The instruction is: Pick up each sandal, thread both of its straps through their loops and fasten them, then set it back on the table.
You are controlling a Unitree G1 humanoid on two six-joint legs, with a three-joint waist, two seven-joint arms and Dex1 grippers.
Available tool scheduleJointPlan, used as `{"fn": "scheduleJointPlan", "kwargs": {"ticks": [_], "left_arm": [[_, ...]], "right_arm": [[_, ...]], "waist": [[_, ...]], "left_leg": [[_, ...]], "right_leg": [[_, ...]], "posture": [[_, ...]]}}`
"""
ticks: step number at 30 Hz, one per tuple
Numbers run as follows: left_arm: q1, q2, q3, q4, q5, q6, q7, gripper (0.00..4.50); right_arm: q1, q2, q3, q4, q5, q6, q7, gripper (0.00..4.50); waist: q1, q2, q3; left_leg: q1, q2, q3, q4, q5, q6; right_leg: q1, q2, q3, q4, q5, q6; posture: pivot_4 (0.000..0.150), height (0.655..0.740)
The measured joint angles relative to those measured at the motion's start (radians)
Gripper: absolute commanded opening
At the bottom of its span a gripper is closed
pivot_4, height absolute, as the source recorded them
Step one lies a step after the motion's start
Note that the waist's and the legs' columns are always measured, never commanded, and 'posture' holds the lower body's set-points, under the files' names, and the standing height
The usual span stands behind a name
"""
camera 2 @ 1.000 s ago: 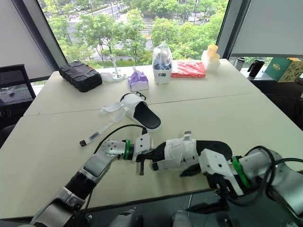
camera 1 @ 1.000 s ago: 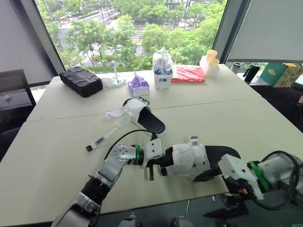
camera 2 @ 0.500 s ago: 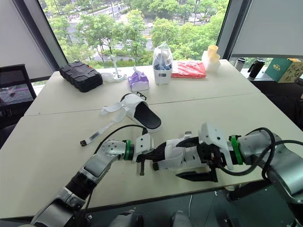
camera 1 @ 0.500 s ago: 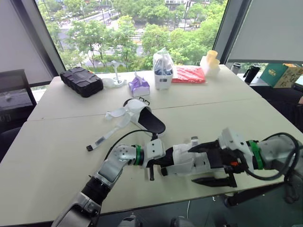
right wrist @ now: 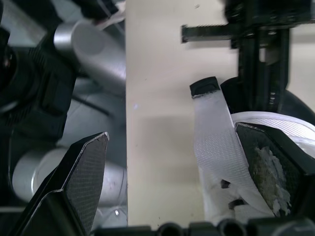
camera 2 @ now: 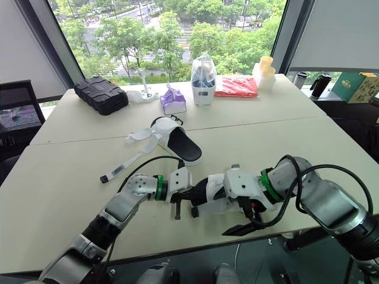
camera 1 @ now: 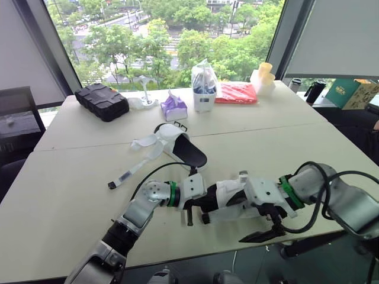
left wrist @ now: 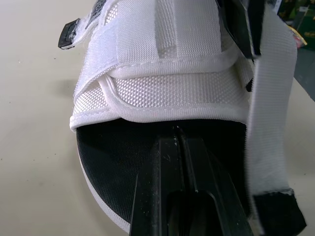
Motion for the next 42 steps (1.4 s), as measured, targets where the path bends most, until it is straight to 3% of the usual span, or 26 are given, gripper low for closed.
{"fn": "scheduleJointPlan", "kwargs": {"ticks": [8,17,24,29,42], "left_arm": [[0.004,-0.001,0.002,-0.002,0.000,0.003,0.004,0.00],[0.004,-0.002,0.001,-0.001,0.000,0.002,0.003,0.00],[0.003,-0.006,0.000,0.005,0.000,-0.005,0.000,0.00],[0.002,-0.007,0.000,0.011,0.000,-0.015,-0.001,0.00],[0.002,-0.008,-0.003,0.010,0.000,-0.014,-0.003,0.00]], "right_arm": [[0.144,-0.118,-0.045,-0.038,-0.048,-0.172,0.079,4.46],[0.263,-0.140,-0.149,-0.063,-0.039,-0.199,0.060,4.46],[0.247,-0.141,-0.274,-0.074,0.188,0.132,0.023,4.46],[0.261,-0.113,-0.253,-0.067,0.264,0.289,-0.023,4.46],[0.282,-0.077,-0.223,0.071,0.251,0.340,-0.088,4.46]], "waist": [[-0.001,0.000,0.000],[0.000,0.000,0.000],[0.003,0.000,0.000],[0.004,0.000,0.000],[0.021,0.000,0.000]], "left_leg": [[0.000,0.000,0.000,0.000,0.000,0.000],[0.000,0.000,0.000,0.000,0.000,0.000],[0.000,0.000,0.000,0.000,0.000,0.000],[0.000,0.000,0.000,0.000,0.000,0.000],[0.000,0.000,0.000,0.000,0.000,0.000]], "right_leg": [[0.000,-0.001,0.000,0.000,0.000,0.000],[0.001,-0.001,0.001,0.000,0.000,0.000],[0.001,-0.002,0.001,0.000,0.000,0.000],[0.001,-0.002,0.001,0.000,0.000,-0.001],[0.000,-0.001,0.000,0.000,0.000,0.000]], "posture": [[0.150,0.7400],[0.150,0.7400],[0.150,0.7400],[0.150,0.7400],[0.150,0.7400]]}}
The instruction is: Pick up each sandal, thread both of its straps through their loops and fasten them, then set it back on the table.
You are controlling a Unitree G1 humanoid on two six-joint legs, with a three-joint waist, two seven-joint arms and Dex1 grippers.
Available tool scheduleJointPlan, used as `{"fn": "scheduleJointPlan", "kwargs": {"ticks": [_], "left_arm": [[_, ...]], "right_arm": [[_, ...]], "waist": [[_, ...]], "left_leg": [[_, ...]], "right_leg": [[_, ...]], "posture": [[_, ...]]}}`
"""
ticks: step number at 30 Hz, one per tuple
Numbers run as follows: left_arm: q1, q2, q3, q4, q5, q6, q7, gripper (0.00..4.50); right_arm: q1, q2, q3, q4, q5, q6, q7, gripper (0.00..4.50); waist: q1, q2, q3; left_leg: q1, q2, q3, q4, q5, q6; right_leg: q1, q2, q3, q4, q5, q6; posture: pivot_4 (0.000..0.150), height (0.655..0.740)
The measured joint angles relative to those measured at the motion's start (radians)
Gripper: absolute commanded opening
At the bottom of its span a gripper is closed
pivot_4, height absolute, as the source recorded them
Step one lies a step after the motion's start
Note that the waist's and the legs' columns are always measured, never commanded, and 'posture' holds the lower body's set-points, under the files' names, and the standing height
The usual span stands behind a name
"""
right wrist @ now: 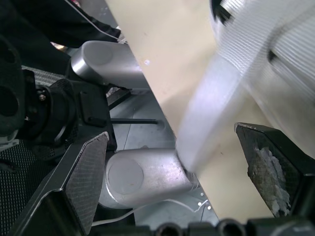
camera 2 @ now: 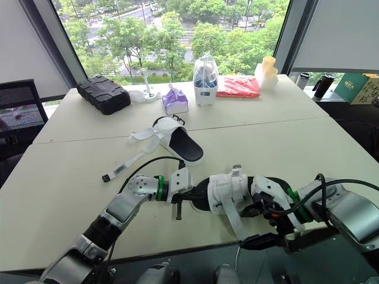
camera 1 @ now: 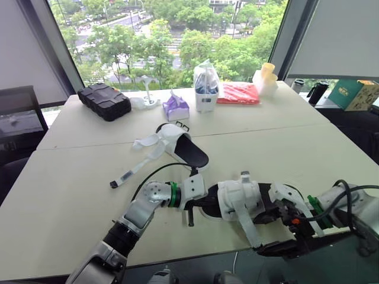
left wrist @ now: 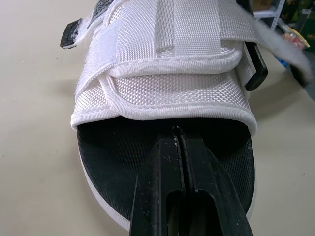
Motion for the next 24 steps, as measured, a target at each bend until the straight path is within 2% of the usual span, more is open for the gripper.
{"fn": "scheduleJointPlan", "kwargs": {"ticks": [7,12,15,22,24], "left_arm": [[0.000,0.000,0.000,-0.001,0.000,0.002,0.000,0.00],[0.000,0.001,0.000,-0.001,0.000,0.002,0.000,0.00],[-0.001,0.002,-0.001,-0.003,0.000,0.004,-0.001,0.00],[0.000,0.002,-0.001,-0.005,0.000,0.008,-0.001,0.00],[0.000,0.002,-0.001,-0.005,0.000,0.009,-0.001,0.00]], "right_arm": [[-0.009,0.013,0.005,0.013,0.018,0.085,-0.019,4.46],[-0.058,0.092,0.018,0.013,0.082,0.181,-0.049,4.46],[-0.094,0.144,0.029,0.030,0.108,0.232,-0.076,3.66],[-0.118,0.170,0.062,0.035,0.114,0.265,-0.111,0.05],[-0.120,0.169,0.070,0.035,0.113,0.263,-0.112,0.05]], "waist": [[0.000,0.000,0.000],[0.001,0.000,0.000],[0.000,0.000,0.000],[0.001,0.000,0.000],[0.001,0.000,0.000]], "left_leg": [[0.000,0.000,0.000,0.000,0.000,0.000],[0.000,0.000,0.000,0.000,0.000,0.000],[0.000,0.000,0.000,0.000,0.000,0.000],[0.000,0.000,0.000,0.000,0.000,0.000],[0.000,0.000,0.000,0.000,0.000,0.000]], "right_leg": [[0.000,0.000,0.000,0.000,0.000,0.000],[0.000,0.000,0.000,0.000,0.000,0.000],[0.000,0.000,0.000,0.000,0.000,0.000],[0.000,0.001,-0.001,0.000,0.000,0.000],[0.000,0.001,-0.001,0.000,0.000,0.000]], "posture": [[0.150,0.7400],[0.150,0.7400],[0.150,0.7400],[0.150,0.7400],[0.150,0.7400]]}}
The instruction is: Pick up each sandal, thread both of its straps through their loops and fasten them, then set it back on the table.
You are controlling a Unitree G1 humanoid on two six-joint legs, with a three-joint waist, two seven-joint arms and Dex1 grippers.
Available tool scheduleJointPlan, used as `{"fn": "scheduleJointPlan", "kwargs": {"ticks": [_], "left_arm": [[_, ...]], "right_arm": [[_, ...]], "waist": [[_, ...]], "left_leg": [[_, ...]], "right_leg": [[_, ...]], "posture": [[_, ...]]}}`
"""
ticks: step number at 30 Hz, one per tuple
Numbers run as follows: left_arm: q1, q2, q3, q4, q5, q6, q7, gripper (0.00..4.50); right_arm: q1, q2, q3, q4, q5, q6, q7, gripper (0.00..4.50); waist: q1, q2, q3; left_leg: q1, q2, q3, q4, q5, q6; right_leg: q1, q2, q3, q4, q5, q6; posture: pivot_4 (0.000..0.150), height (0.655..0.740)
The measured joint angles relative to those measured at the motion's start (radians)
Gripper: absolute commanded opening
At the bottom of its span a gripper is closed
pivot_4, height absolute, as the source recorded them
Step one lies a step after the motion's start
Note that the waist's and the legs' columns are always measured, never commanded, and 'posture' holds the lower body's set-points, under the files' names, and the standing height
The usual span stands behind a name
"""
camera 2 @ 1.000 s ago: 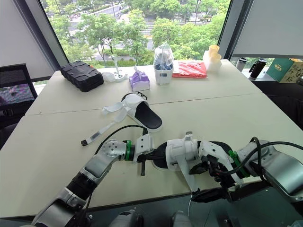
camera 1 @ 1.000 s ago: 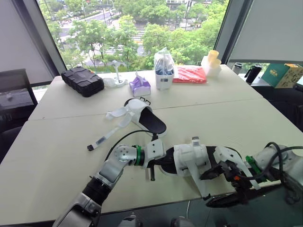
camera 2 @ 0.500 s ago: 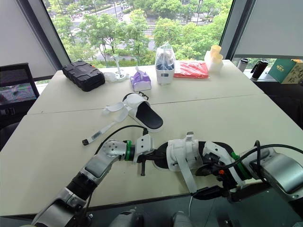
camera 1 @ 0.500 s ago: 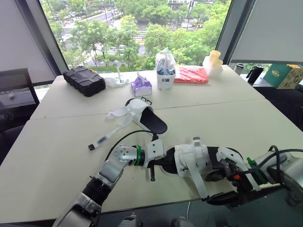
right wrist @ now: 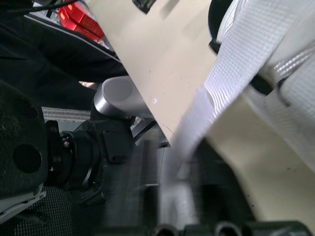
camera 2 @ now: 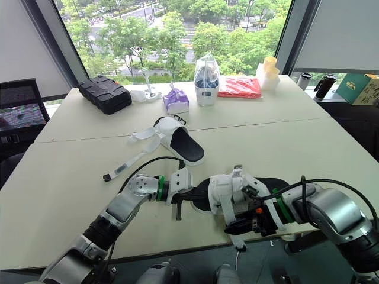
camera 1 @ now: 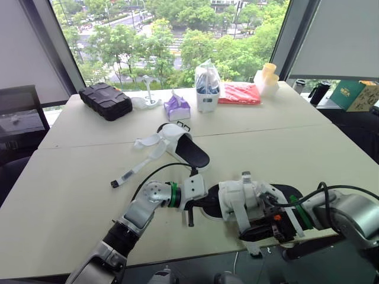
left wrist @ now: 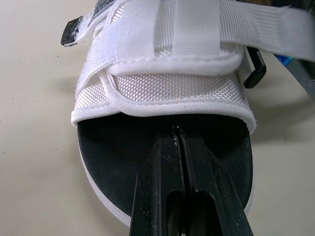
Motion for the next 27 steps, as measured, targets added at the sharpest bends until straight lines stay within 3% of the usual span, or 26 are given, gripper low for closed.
{"fn": "scheduleJointPlan", "kwargs": {"ticks": [6,13,27], "left_arm": [[0.000,0.001,0.000,0.000,0.000,0.000,-0.001,0.00],[-0.004,-0.002,-0.003,0.002,0.001,0.004,0.000,0.00],[-0.004,-0.001,0.000,-0.001,0.001,0.003,0.002,0.00]], "right_arm": [[-0.007,0.003,0.003,-0.002,0.014,0.011,-0.005,0.05],[-0.254,0.157,-0.121,0.108,0.151,0.189,-0.111,0.05],[-0.370,0.208,-0.081,0.317,0.109,0.190,-0.169,0.05]], "waist": [[0.000,0.000,0.000],[0.002,-0.001,0.000],[0.000,0.000,0.000]], "left_leg": [[0.000,0.000,0.000,0.000,0.000,0.000],[0.000,0.000,-0.001,0.000,0.000,0.000],[-0.001,0.000,0.000,0.000,0.000,0.001]], "right_leg": [[0.000,0.000,0.000,0.000,0.000,0.000],[0.000,0.002,0.000,0.000,0.001,-0.001],[-0.002,0.000,0.001,0.000,0.002,0.000]], "posture": [[0.150,0.7400],[0.150,0.7400],[0.150,0.7400]]}}
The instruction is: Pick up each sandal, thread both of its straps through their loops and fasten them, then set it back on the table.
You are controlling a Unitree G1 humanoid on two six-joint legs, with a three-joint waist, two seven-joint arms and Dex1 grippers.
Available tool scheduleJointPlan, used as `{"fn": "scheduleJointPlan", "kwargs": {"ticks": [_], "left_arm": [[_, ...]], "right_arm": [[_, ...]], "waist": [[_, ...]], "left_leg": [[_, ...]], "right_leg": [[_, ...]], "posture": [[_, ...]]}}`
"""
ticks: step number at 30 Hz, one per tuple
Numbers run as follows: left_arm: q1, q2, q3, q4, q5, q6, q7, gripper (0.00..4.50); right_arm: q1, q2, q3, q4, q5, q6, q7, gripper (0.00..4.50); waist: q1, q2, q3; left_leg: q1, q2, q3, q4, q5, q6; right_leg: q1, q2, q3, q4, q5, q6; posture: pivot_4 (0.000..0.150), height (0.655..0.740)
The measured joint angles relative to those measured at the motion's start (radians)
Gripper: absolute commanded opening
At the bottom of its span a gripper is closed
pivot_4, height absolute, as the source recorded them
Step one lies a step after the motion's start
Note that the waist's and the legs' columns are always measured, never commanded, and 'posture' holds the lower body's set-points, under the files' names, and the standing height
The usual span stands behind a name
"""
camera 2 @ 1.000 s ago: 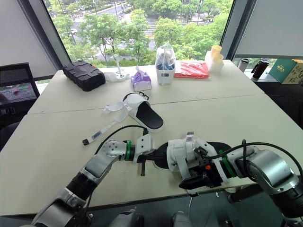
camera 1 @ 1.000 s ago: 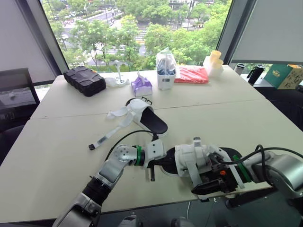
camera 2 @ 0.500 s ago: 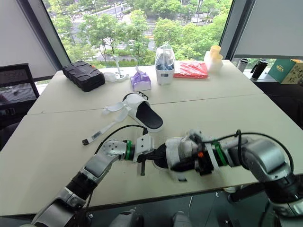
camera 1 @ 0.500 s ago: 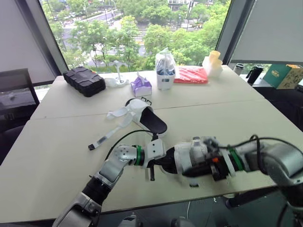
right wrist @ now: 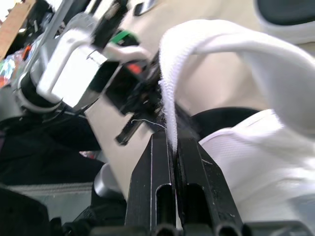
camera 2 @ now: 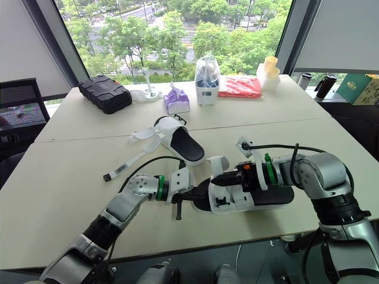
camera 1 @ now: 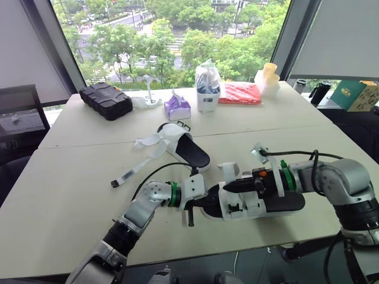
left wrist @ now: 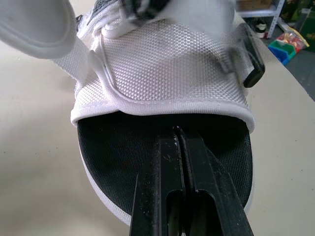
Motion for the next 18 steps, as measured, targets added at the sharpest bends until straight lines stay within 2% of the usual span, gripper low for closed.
{"fn": "scheduleJointPlan", "kwargs": {"ticks": [18], "left_arm": [[0.009,0.000,0.000,-0.015,0.000,0.009,0.014,0.00]], "right_arm": [[-0.007,-0.054,0.203,-0.011,-0.240,-0.282,0.101,0.05]], "waist": [[-0.001,0.000,0.000]], "left_leg": [[0.000,0.000,0.000,0.000,0.000,0.000]], "right_leg": [[0.000,0.002,0.000,0.000,0.000,0.000]], "posture": [[0.150,0.7400]]}}
